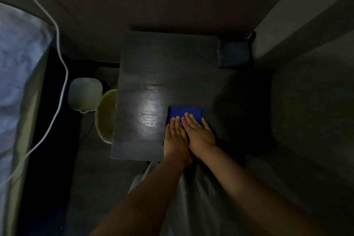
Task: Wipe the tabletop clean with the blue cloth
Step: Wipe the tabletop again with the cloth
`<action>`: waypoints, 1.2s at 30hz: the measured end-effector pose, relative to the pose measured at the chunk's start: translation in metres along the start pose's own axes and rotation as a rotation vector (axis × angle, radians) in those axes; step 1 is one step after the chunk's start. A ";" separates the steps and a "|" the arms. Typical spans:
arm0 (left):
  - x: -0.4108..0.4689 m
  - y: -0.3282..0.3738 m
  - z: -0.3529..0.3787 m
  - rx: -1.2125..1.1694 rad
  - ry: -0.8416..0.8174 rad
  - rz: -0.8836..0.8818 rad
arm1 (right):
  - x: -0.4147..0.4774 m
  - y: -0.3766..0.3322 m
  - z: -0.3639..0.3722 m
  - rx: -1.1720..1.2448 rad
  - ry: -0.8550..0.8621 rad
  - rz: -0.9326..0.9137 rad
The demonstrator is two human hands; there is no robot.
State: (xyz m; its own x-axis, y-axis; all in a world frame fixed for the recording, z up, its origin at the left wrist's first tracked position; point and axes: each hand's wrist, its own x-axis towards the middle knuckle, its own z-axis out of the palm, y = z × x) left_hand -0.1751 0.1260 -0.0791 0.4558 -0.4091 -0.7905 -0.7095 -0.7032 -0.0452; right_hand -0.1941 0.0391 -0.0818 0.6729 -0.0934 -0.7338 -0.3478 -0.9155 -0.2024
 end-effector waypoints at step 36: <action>-0.002 -0.137 0.029 -0.255 0.187 0.066 | 0.044 -0.116 -0.022 -0.005 0.038 0.037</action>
State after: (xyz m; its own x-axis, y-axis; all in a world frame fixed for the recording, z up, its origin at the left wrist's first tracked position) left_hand -0.0943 0.2399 -0.0885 0.5210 -0.5414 -0.6599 -0.5937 -0.7853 0.1756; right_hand -0.1097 0.1325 -0.0760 0.6842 -0.1420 -0.7154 -0.3699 -0.9129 -0.1727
